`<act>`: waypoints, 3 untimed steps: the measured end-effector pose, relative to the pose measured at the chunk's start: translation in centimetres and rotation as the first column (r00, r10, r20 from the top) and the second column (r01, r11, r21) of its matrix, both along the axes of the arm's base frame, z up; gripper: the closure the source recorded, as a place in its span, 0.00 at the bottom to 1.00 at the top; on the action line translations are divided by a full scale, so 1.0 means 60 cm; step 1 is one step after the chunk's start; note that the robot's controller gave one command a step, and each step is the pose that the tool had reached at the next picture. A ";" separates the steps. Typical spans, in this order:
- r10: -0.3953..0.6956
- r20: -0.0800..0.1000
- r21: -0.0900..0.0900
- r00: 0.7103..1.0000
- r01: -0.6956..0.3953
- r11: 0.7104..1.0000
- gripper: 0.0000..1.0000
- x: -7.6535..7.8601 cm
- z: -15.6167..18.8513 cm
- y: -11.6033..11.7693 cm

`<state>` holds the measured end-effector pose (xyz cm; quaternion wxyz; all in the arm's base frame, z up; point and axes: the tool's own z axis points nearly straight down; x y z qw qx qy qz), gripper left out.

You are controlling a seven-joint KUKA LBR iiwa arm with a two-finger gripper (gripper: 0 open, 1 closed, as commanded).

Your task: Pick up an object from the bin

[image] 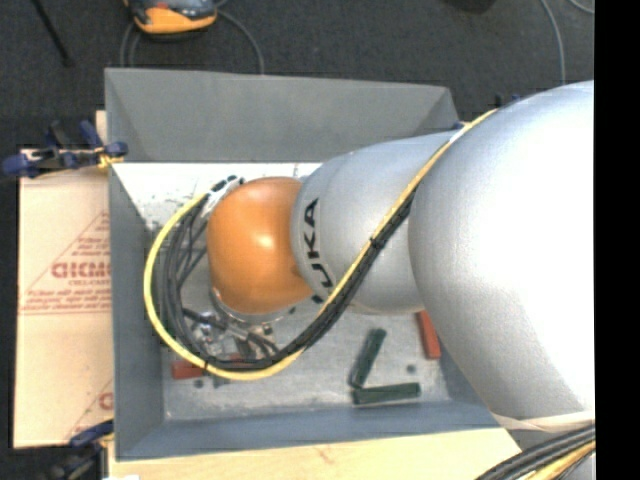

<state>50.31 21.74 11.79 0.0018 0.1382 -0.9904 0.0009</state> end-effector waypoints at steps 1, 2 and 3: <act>0.006 0.014 0.007 1.000 -0.006 1.000 1.00 0.002 0.028 0.004; 0.019 0.002 0.001 1.000 -0.019 1.000 1.00 0.003 0.059 0.016; 0.030 0.006 0.003 1.000 -0.030 1.000 1.00 -0.019 0.084 -0.018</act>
Offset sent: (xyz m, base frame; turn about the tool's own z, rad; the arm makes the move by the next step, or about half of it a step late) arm 0.0042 0.0165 0.0577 -0.0321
